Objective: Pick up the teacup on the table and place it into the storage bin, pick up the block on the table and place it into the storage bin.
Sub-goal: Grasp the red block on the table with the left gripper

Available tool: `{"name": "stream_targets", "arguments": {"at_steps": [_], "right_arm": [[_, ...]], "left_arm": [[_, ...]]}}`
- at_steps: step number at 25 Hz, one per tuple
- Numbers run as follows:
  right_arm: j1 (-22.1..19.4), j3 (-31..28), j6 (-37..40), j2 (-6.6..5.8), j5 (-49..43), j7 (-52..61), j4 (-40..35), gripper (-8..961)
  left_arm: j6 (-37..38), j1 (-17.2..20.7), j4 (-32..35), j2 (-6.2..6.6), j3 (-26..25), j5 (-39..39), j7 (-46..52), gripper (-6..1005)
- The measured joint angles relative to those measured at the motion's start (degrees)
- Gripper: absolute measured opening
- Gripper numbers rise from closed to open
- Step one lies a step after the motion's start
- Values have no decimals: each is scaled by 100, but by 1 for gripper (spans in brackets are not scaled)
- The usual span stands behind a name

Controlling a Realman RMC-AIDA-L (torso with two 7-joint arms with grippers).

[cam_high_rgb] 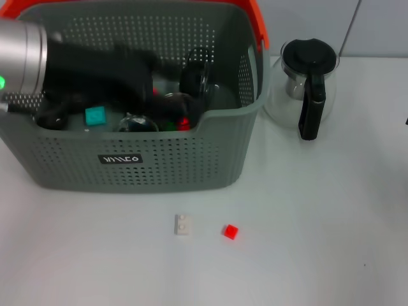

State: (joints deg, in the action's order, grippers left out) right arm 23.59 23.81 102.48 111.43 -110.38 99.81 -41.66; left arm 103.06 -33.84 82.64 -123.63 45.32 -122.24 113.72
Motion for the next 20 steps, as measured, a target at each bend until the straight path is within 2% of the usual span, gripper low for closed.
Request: {"name": "stream_targets", "arguments": {"at_steps": [1, 6, 9, 15, 20], "right_arm": [[0, 0, 0, 1, 0, 7, 0, 822], [6, 0, 20, 2, -1, 42, 0, 822], [9, 0, 23, 2, -9, 51, 0, 822], [7, 1, 25, 20, -25, 51, 0, 822], [22, 1, 29, 17, -28, 56, 0, 822]], "left_arm": [[163, 10, -47, -3, 15, -6, -41, 887], [713, 16, -110, -14, 151, -46, -79, 886], [929, 17, -68, -17, 445, -225, -28, 886], [895, -96, -17, -69, 1447, -957, 203, 887], [490, -327, -209, -82, 2336, -1247, 325, 886]]}}
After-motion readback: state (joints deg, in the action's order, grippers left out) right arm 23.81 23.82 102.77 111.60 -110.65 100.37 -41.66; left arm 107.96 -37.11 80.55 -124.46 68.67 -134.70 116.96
